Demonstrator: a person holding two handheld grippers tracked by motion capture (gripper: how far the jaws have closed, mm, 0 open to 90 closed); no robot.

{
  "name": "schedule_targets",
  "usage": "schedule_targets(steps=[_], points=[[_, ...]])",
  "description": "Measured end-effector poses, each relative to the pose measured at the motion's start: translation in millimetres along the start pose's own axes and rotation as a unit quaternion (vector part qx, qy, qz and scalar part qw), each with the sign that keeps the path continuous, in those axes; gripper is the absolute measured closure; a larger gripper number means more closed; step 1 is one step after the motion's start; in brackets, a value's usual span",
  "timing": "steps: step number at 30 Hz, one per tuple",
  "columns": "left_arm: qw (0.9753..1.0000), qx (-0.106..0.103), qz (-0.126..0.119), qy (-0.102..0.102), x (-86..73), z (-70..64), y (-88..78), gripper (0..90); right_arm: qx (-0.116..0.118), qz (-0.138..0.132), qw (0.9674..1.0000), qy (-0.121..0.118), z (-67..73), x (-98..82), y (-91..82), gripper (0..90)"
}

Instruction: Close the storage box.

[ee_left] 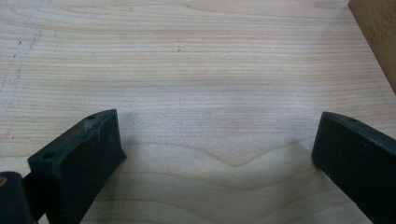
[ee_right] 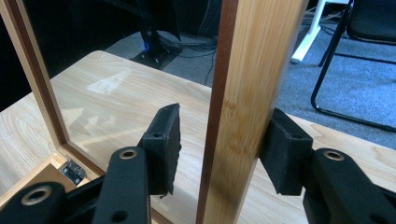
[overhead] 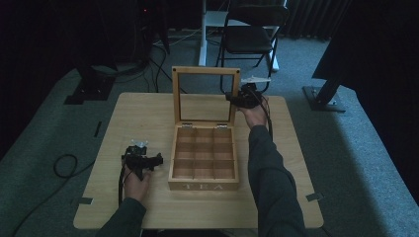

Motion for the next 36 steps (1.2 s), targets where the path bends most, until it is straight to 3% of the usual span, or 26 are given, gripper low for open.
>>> schedule_targets(steps=[18, 30, 36], points=[[1.0000, 0.000, 0.000, -0.001, 0.1, -0.1, 0.0, 1.6, 0.007, -0.028, 0.9979, -0.057, 19.4, -20.9, -38.1, 54.0], [1.0000, 0.000, 0.000, 0.000, 0.2, 0.1, 0.1, 1.6, 0.019, -0.034, 0.9971, -0.066, 29.1, -33.3, -59.2, 53.0], [1.0000, 0.000, 0.000, 0.000, 0.1, 0.0, -0.1, 1.6, 0.011, -0.032, 0.9973, -0.064, 34.2, -35.8, -66.9, 52.0]])
Point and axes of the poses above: each handheld gripper's, and its own axes: y roughly forward along the jaws, x roughly out of its top, z roughly to its left, the point moved 7 cm from there along y, roughly forward along the jaws, and after that the axes turned 14 degrees about y, right-handed, at the moved point
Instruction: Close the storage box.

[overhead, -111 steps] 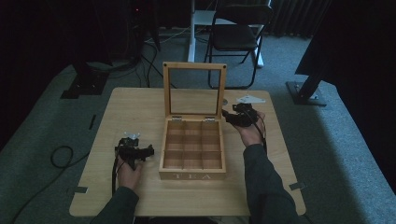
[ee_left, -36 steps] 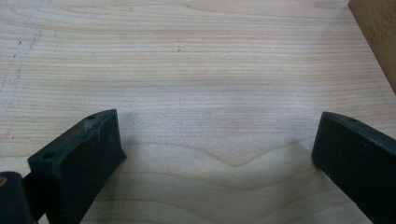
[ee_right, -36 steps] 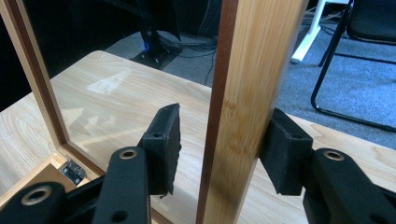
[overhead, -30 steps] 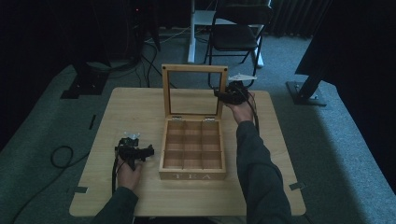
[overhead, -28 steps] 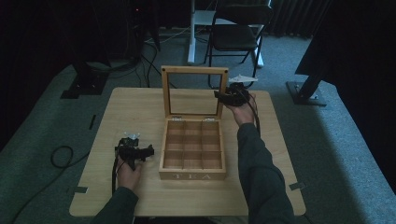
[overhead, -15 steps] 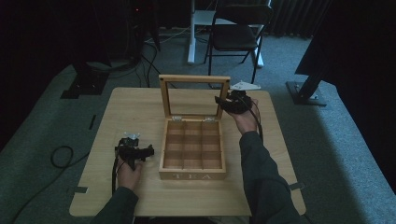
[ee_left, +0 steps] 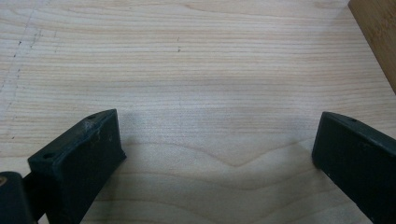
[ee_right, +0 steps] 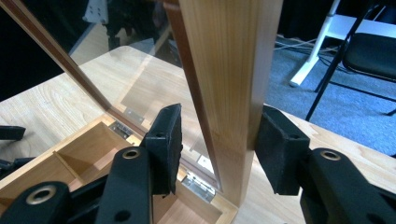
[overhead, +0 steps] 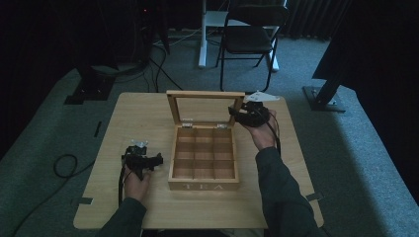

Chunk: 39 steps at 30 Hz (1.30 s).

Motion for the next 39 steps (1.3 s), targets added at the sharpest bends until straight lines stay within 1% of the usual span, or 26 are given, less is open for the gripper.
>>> schedule_targets(steps=[1, 7, 8, 9, 11, 17, 22, 23, 27, 28, 29, 32, 39], points=[[1.0000, 0.000, 0.000, 0.000, 0.0, 0.0, 0.1, 1.6, -0.002, 0.002, 1.0000, 0.001, 2.3, -0.6, -2.5, 51.4], [1.0000, 0.000, -0.001, 0.000, 0.1, 0.0, 0.1, 1.6, -0.002, 0.006, 1.0000, -0.004, 5.9, -1.4, -10.2, 51.4], [1.0000, 0.000, -0.001, 0.000, 0.1, 0.0, 0.1, 1.6, -0.001, 0.003, 1.0000, -0.004, 6.6, -0.7, -12.4, 51.4], [1.0000, 0.000, 0.000, 0.000, 0.0, 0.0, 0.0, 1.6, 0.002, -0.005, 1.0000, -0.002, 8.2, 2.0, -18.2, 51.5], [1.0000, 0.000, 0.000, 0.000, 0.0, 0.0, 0.0, 1.6, 0.001, -0.007, 1.0000, 0.000, 9.0, 3.3, -20.9, 51.6], [1.0000, 0.000, -0.001, -0.001, 0.1, -0.2, 0.1, 1.6, -0.007, 0.007, 0.9999, -0.002, 12.9, 2.3, -30.4, 51.5], [1.0000, 0.000, 0.000, -0.001, 0.0, -0.2, 0.0, 1.6, -0.007, 0.011, 0.9999, 0.004, 14.9, 0.1, -33.4, 51.4], [1.0000, 0.000, 0.000, -0.001, 0.0, -0.2, 0.0, 1.6, -0.006, 0.014, 0.9998, 0.009, 15.8, -1.9, -34.7, 51.4], [1.0000, -0.001, 0.002, 0.000, -0.2, -0.1, -0.3, 1.6, -0.006, 0.017, 0.9998, 0.010, 18.7, -5.5, -37.1, 51.2], [1.0000, -0.001, 0.000, -0.002, 0.0, -0.4, -0.1, 1.6, -0.006, 0.020, 0.9998, 0.007, 22.2, -8.5, -39.1, 50.2], [1.0000, 0.000, 0.000, -0.001, 0.0, -0.2, 0.0, 1.6, -0.006, 0.020, 0.9998, 0.007, 22.2, -8.5, -39.1, 50.2], [1.0000, 0.000, -0.001, -0.002, 0.1, -0.3, 0.1, 1.6, -0.010, 0.024, 0.9997, -0.003, 25.8, -13.4, -42.4, 49.8], [1.0000, 0.000, -0.001, -0.002, 0.1, -0.3, 0.1, 1.6, -0.003, 0.029, 0.9996, -0.003, 30.4, -24.6, -50.2, 48.9]])
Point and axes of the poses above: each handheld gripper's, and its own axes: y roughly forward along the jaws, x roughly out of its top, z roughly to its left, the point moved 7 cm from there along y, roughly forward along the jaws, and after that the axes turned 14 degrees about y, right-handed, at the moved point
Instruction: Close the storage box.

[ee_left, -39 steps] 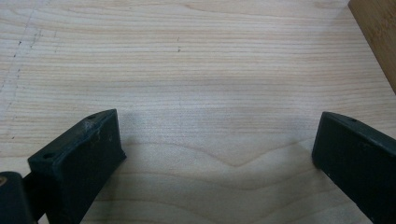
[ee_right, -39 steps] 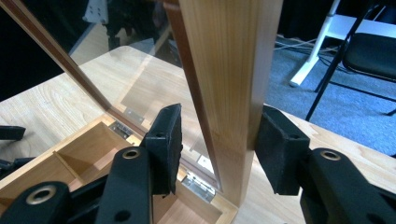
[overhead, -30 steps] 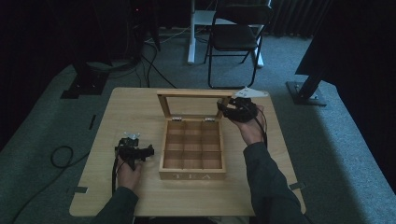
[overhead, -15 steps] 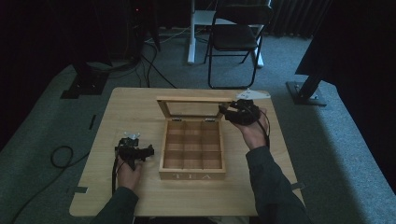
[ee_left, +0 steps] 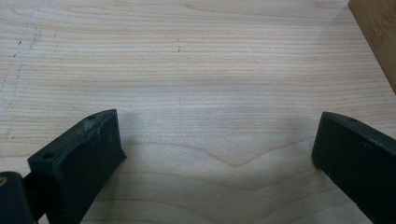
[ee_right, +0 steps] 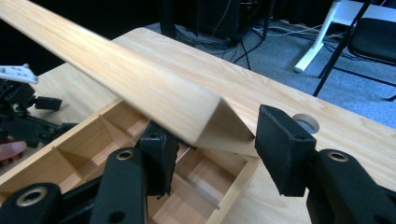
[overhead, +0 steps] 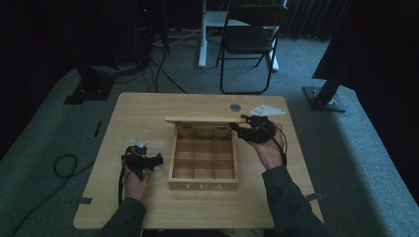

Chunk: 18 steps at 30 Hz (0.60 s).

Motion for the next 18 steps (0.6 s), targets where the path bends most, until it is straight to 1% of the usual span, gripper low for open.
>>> schedule_targets(steps=[3, 5, 6, 10, 13, 17, 18], points=[[1.0000, 0.000, 0.000, 0.000, 0.0, 0.0, 0.0, 1.6, 0.001, 0.005, 1.0000, -0.005, 3.1, -5.5, -3.8, 48.1], [1.0000, 0.000, 0.000, 0.000, 0.0, 0.0, 0.0, 1.6, 0.001, 0.005, 1.0000, -0.005, 3.1, -5.5, -3.8, 48.1], [1.0000, 0.000, 0.001, 0.000, 0.0, 0.1, 0.0, 1.6, 0.003, 0.003, 1.0000, -0.002, 4.6, -9.2, -6.2, 47.6], [1.0000, 0.000, -0.001, -0.001, 0.2, -0.1, 0.1, 1.6, 0.004, 0.003, 1.0000, -0.001, 5.6, -13.2, -7.4, 47.3], [1.0000, 0.000, 0.000, -0.001, 0.2, 0.0, 0.0, 1.6, -0.001, 0.005, 0.9999, -0.011, 7.9, -20.5, -9.5, 47.4], [1.0000, 0.000, -0.001, -0.001, 0.2, 0.0, 0.1, 1.6, -0.001, 0.004, 1.0000, -0.008, 8.9, -25.1, -10.2, 47.2], [1.0000, 0.000, 0.000, 0.000, 0.1, 0.1, 0.0, 1.6, 0.001, 0.003, 1.0000, -0.002, 9.2, -28.3, -10.5, 46.5]])
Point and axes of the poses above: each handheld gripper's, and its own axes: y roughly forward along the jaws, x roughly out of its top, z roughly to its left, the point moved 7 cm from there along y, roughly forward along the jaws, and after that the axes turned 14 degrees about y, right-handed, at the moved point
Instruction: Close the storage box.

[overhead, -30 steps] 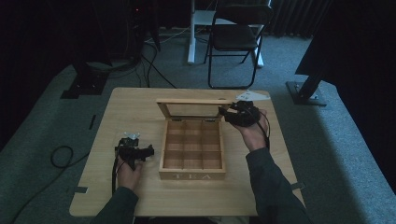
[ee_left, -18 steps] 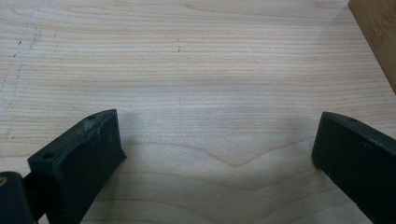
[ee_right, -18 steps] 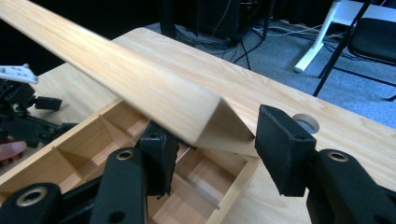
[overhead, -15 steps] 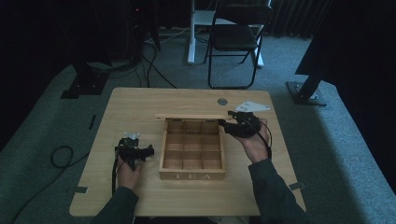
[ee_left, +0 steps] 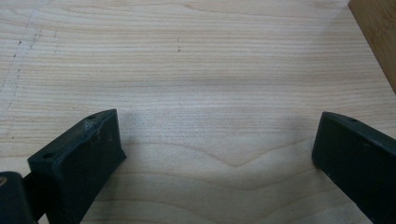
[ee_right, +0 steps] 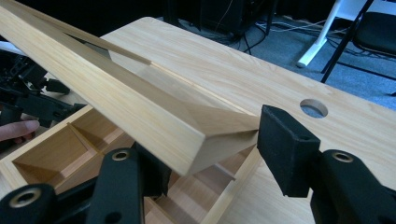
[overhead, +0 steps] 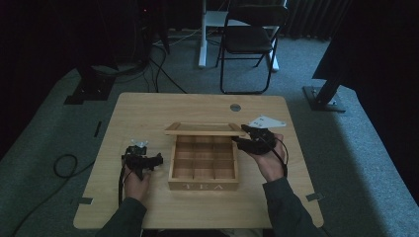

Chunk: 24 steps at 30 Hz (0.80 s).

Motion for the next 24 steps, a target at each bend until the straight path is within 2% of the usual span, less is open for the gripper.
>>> schedule_targets(steps=[11, 24], points=[[1.0000, 0.000, 0.001, 0.000, -0.1, -0.1, -0.1, 1.6, -0.005, 0.001, 1.0000, -0.005, 2.8, -13.6, -2.3, 45.3], [1.0000, 0.000, 0.002, 0.002, -0.3, 0.2, -0.3, 1.6, 0.001, 0.003, 1.0000, -0.004, 5.3, -32.3, -3.2, 42.6]])
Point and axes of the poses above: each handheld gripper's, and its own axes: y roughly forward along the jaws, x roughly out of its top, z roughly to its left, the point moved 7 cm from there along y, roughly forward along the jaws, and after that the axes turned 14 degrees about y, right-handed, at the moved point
